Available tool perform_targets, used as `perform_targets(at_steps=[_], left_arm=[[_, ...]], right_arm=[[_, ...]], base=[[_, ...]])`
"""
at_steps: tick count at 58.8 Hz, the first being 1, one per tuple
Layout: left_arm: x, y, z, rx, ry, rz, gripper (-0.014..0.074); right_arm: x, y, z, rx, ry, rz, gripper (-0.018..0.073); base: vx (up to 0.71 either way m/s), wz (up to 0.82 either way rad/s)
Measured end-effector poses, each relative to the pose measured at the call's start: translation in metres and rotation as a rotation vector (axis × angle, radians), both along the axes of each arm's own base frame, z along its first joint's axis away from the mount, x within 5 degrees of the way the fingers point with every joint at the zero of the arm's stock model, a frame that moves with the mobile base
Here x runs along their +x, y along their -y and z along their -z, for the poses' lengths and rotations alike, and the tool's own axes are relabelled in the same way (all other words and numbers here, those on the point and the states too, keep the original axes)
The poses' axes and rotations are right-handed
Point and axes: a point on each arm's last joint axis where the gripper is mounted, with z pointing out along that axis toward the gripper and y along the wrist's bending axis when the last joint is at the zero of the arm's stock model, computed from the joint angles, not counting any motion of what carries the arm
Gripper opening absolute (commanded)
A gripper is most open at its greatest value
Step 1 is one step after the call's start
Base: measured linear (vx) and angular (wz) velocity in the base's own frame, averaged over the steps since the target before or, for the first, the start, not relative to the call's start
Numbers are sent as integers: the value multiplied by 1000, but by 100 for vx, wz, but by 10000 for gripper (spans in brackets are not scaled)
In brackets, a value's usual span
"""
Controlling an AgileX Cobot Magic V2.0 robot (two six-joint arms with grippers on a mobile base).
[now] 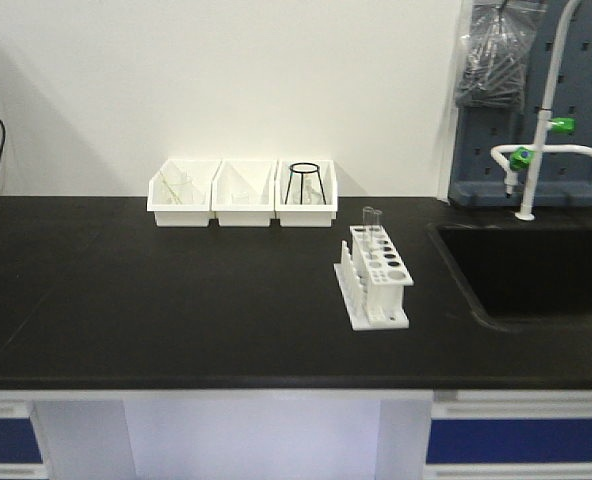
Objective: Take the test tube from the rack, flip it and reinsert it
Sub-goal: 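Drive the base toward the white test-tube rack on the bench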
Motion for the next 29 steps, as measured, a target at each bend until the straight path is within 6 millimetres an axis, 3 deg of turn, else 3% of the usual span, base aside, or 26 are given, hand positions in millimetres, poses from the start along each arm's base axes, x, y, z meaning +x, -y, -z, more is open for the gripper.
perform_targets(at_steps=[29], left_arm=[[0, 0, 0, 0, 0, 0, -6]], right_arm=[[0, 0, 0, 0, 0, 0, -11]], base=[[46, 2]])
